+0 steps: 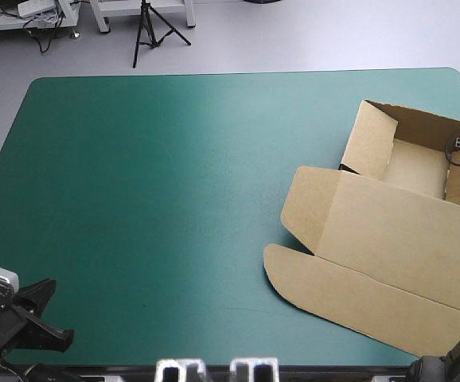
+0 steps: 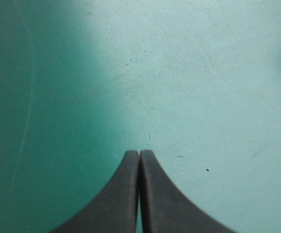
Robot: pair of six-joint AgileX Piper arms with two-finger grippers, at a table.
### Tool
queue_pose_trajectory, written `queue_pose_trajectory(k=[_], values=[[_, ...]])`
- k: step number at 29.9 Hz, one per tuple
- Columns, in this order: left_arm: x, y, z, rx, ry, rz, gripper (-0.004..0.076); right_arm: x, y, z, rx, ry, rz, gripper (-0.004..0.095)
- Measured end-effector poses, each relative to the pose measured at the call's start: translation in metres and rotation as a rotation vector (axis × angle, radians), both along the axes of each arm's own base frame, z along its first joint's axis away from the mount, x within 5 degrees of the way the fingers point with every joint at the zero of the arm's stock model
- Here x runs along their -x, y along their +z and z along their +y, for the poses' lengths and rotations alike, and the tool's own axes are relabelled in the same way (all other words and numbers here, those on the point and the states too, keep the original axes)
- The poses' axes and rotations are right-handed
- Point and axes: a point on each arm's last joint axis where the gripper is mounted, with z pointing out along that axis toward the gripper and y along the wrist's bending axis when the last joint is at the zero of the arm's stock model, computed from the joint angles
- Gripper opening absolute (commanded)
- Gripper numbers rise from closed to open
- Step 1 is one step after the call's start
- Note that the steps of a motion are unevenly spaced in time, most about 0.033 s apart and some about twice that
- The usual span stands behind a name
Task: Fold the box
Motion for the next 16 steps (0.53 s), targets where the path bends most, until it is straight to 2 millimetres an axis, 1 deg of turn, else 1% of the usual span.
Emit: queue_pose_trajectory(k=[3,6,8,11,12,13,16], values=[[0.000,0.000,0.000,0.000,0.000,0.000,-0.0009,0.000,0.001,0.000,-0.001,0.003,-0.004,0.0378],[0.000,0.000,0.000,0.000,0.000,0.000,-0.0009,0.004,0.010,0.003,-0.003,0.002,-0.030,0.0378],[0.000,0.000,0.000,-0.001,0.000,0.003,-0.0009,0.008,0.022,0.007,-0.009,0.001,-0.065,0.0378],[0.000,0.000,0.000,-0.001,0.000,0.004,-0.0009,0.019,0.047,0.016,-0.026,0.004,-0.145,0.0375],[0.000,0.000,0.000,-0.001,0.000,0.004,-0.0009,0.025,0.060,0.022,-0.041,0.015,-0.190,0.0361],[0.000,0.000,0.000,-0.001,0.000,0.004,-0.0009,0.029,0.069,0.027,-0.055,0.023,-0.222,0.0333],[0.000,0.000,0.000,0.001,-0.002,0.005,-0.0009,0.047,0.100,0.048,-0.122,0.069,-0.344,0.0166]])
